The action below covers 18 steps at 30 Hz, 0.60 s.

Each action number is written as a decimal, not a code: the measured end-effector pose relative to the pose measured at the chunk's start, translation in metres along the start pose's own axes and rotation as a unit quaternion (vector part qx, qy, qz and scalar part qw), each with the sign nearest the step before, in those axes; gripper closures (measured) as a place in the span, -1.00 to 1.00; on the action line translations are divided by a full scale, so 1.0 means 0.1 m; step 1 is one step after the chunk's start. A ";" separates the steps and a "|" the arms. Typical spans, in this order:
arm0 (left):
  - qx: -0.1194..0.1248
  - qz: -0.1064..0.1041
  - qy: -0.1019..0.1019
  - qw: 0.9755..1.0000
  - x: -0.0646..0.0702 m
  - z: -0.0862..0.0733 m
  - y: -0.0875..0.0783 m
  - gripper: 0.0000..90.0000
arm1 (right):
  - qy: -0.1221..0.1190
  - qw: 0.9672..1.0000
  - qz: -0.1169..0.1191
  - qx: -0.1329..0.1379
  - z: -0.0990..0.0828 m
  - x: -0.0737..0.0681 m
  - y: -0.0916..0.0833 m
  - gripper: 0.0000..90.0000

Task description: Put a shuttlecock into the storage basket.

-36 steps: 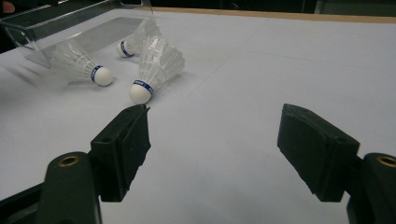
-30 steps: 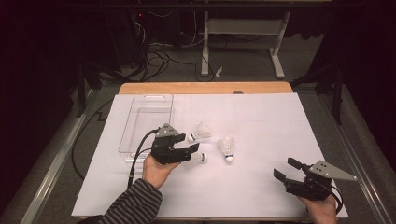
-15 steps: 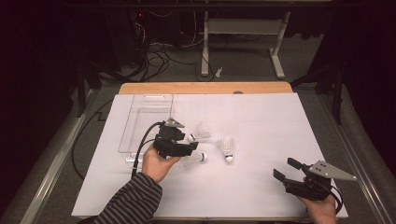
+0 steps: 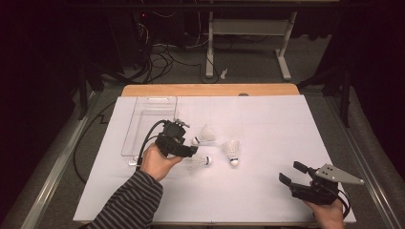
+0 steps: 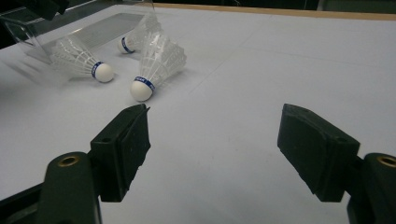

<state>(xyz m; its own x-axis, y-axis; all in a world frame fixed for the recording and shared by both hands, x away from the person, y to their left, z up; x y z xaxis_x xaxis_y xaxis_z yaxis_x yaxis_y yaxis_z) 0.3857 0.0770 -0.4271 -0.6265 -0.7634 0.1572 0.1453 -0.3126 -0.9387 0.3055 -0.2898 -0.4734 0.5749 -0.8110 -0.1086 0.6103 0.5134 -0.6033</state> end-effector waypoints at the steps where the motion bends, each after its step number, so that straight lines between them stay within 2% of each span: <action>1: -0.005 -0.002 -0.001 1.000 0.00 0.00 0.01 -0.08 | 0.000 1.000 0.000 0.000 0.00 0.00 0.00 -0.43; 13: -0.060 0.008 0.021 0.998 0.08 -0.05 0.14 -0.02 | 0.000 1.000 -0.001 -0.001 0.00 0.00 0.00 -0.42; 18: -0.076 0.002 0.023 0.997 0.10 -0.07 0.19 0.00 | 0.000 1.000 -0.002 -0.003 -0.01 0.01 0.00 -0.42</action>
<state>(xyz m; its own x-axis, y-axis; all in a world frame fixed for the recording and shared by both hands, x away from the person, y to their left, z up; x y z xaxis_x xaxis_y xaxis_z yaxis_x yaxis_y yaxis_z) 0.3767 0.0676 -0.4453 -0.6609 -0.7367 0.1428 0.0327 -0.2185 -0.9753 0.3055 -0.2905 -0.4740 0.5718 -0.8136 -0.1057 0.6098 0.5077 -0.6085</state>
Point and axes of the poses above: each handheld gripper's, and its own axes: y roughly forward along the jaws, z roughly out of its top, x roughly to its right, the point moved 6 cm from there along y, roughly forward along the jaws, and after that the axes turned 13 degrees about -x, right-handed, at the moved point
